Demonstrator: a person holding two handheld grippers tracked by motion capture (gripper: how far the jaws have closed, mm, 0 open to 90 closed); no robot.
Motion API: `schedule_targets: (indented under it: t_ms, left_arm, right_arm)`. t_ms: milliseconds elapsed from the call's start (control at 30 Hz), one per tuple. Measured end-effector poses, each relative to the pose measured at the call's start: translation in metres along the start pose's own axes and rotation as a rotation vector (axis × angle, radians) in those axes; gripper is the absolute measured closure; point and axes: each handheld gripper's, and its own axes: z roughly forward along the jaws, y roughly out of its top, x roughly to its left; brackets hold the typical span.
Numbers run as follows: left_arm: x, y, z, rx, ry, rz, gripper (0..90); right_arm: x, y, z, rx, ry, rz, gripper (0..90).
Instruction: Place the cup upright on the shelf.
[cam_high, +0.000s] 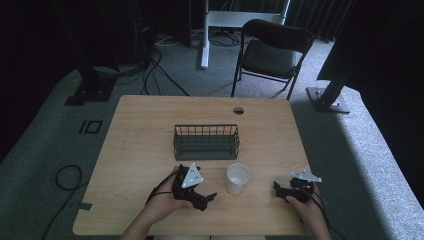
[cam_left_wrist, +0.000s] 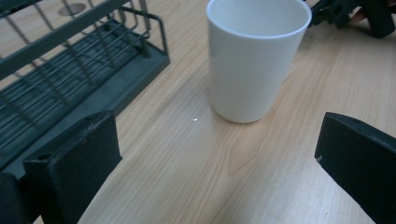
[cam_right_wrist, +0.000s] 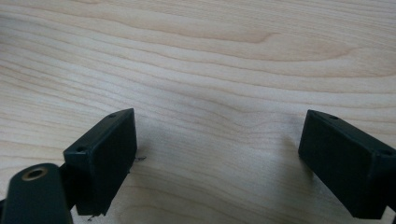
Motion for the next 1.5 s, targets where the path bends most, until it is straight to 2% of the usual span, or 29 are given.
schedule_targets:
  t_ms: [567, 833, 1500]
  left_arm:
    - [-0.012, 0.009, 0.027, -0.027, -0.043, 0.001, 0.2]
    - [-0.014, 0.012, 0.042, -0.033, -0.049, 0.002, 0.2]
    - [-0.020, 0.023, 0.073, -0.089, -0.064, 0.007, 0.3]
  right_arm:
    - [0.000, 0.000, 0.000, 0.000, 0.000, 0.000, 10.9]
    - [0.000, 0.000, 0.000, 0.000, 0.000, 0.000, 10.9]
    - [0.000, 0.000, 0.000, 0.000, 0.000, 0.001, 10.9]
